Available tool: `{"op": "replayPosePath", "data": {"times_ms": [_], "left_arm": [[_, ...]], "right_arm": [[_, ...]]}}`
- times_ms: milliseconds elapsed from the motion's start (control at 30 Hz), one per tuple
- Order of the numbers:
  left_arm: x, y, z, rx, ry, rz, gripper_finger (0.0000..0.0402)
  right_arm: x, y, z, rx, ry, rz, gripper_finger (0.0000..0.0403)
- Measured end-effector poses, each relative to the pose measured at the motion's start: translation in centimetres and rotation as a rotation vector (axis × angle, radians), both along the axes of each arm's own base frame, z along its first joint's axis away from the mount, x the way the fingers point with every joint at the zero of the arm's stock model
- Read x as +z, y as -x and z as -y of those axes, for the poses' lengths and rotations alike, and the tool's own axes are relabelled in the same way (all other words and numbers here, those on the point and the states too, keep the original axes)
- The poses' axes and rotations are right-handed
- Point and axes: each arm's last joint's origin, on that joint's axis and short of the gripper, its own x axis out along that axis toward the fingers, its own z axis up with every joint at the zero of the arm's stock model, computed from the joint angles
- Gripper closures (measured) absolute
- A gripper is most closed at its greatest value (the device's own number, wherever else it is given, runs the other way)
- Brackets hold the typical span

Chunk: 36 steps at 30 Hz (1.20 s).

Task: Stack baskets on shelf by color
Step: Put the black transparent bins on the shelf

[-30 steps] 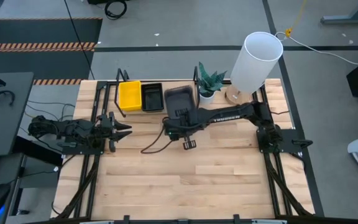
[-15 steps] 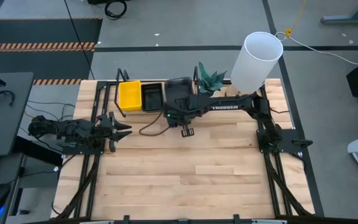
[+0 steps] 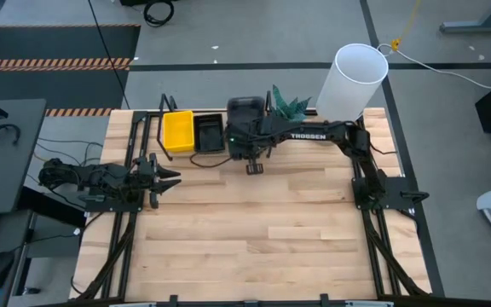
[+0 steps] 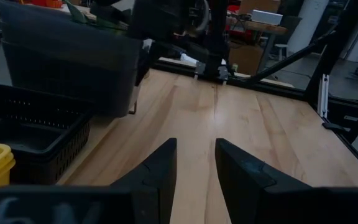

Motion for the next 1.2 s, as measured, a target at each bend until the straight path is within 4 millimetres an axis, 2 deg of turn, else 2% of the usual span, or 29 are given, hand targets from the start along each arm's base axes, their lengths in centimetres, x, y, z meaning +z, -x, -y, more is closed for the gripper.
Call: {"op": "replayPosePath", "data": {"times_ms": [600, 1200], "left_arm": [[0.01, 0.0, 0.0, 0.0, 0.0, 0.001, 0.0285], [0.03, 0.01, 0.0, 0.0, 0.0, 0.001, 0.0285]], "right_arm": [[0.09, -0.07, 0.82, -0.095, -0.027, 0.047, 0.0338], [0.28, -0.46, 1.06, -0.387, -0.103, 0.164, 0.0299]]}}
